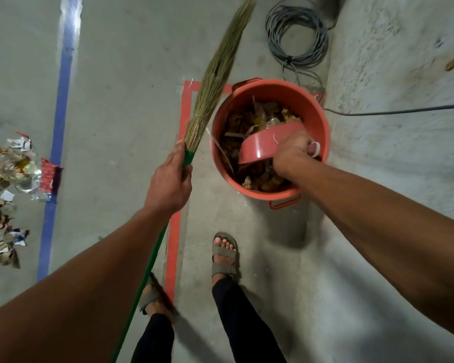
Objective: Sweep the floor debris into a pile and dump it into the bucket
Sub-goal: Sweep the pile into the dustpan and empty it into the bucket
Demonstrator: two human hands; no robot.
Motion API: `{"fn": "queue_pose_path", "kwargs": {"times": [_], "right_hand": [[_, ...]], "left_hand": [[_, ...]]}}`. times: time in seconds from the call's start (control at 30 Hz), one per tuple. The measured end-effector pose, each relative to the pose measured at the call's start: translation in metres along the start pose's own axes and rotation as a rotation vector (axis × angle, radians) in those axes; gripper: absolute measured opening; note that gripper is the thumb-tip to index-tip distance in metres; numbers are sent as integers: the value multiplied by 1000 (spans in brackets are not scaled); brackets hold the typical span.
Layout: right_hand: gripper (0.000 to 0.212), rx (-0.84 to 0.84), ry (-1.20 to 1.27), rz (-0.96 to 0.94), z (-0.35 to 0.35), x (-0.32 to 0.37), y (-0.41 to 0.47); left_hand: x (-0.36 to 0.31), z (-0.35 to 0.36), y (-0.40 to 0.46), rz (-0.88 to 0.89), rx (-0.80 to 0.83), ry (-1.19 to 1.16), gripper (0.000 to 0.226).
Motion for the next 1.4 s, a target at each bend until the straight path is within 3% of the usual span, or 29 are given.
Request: {"fn": "queue_pose_path", "kwargs": {"times": [0.17, 0.27, 0.43, 0.6, 0.8, 0.9, 1.1, 1.2, 1.4], "right_hand": [[55, -110, 205, 133, -13, -53, -49], [54, -98, 363, 106, -27, -62, -74], [54, -160, 460, -2, -36, -26, -82], [35, -126, 420, -60, -36, 13, -74], [61, -51, 536, 36, -2, 3, -77], [45, -36, 651, 50, 8, -4, -80], [7, -24, 760, 29, 20, 2, -74], [6, 2, 838, 43, 27, 7, -74], [15, 47, 1090, 127, 49, 5, -84]], "left_hand": [[-5, -26, -15, 23, -26, -46, 61], [-3, -36, -21, 0, -52, -77, 62], [12, -41, -21, -65, -89, -136, 62], [38, -42, -23, -108, -109, -141, 62], [61, -38, -31, -214, -64, -224, 63], [64, -29, -27, -334, -2, -282, 61], [42, -8, -11, -590, 202, -347, 29], [38, 3, -8, -522, 264, -353, 34], [28, 1, -34, -170, 159, -199, 57]]}}
Point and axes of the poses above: each hand's wrist, its own y-axis towards the middle knuckle, its own z-axis out of the palm, x = y × z, the point moved 2 cm from there along y, towards the middle knuckle, and after that the axes turned 12 degrees about -z, right-handed, at the moved point
